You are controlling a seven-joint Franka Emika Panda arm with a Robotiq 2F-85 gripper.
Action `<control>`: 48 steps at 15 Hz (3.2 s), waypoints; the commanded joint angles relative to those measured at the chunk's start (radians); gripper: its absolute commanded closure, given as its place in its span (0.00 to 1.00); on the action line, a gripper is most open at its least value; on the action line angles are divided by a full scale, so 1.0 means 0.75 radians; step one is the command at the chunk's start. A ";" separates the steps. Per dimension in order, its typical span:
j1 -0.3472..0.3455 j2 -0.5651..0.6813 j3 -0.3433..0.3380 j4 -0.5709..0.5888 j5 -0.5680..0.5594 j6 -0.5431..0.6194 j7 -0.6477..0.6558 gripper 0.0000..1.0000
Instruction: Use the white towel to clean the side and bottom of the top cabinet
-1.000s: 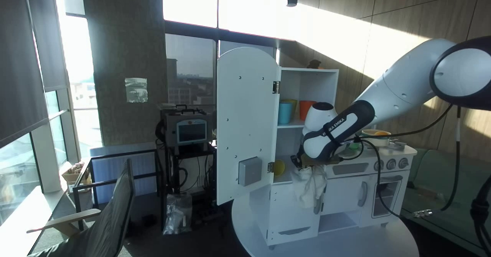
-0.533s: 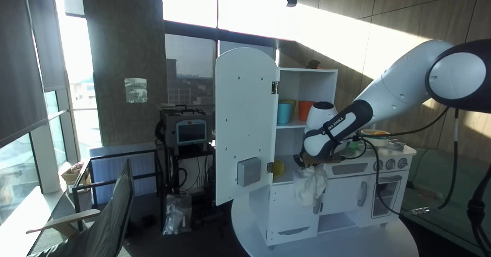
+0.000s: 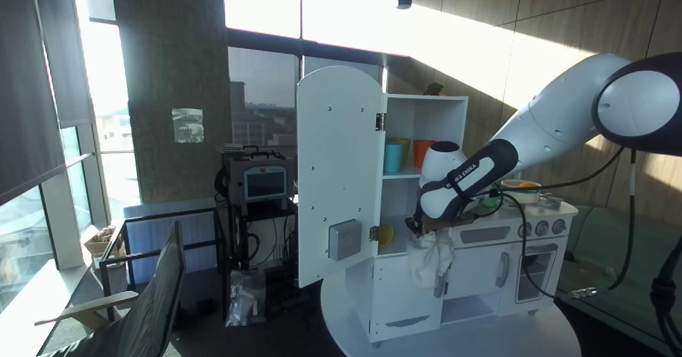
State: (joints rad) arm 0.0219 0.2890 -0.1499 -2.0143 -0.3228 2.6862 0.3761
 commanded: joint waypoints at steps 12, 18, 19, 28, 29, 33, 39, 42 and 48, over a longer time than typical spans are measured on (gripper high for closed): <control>0.018 -0.196 0.181 -0.077 0.197 0.005 -0.438 0.94; 0.029 -0.188 0.166 -0.030 0.204 -0.015 -0.386 0.94; 0.024 -0.187 0.155 -0.025 0.202 -0.017 -0.371 0.94; 0.009 -0.198 0.070 -0.048 0.186 -0.035 -0.149 0.95; 0.020 -0.216 0.052 -0.074 0.156 -0.019 -0.102 0.96; 0.035 -0.275 0.005 -0.164 0.081 0.035 0.029 0.95; -0.003 -0.492 0.050 -0.319 0.060 0.008 -0.020 0.96; -0.057 -0.696 0.095 -0.342 0.006 -0.149 0.051 0.97; -0.218 -1.070 0.200 -0.307 -0.019 -0.844 0.127 0.98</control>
State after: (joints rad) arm -0.0768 -0.3810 -0.0422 -2.2386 -0.3273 2.2097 0.4263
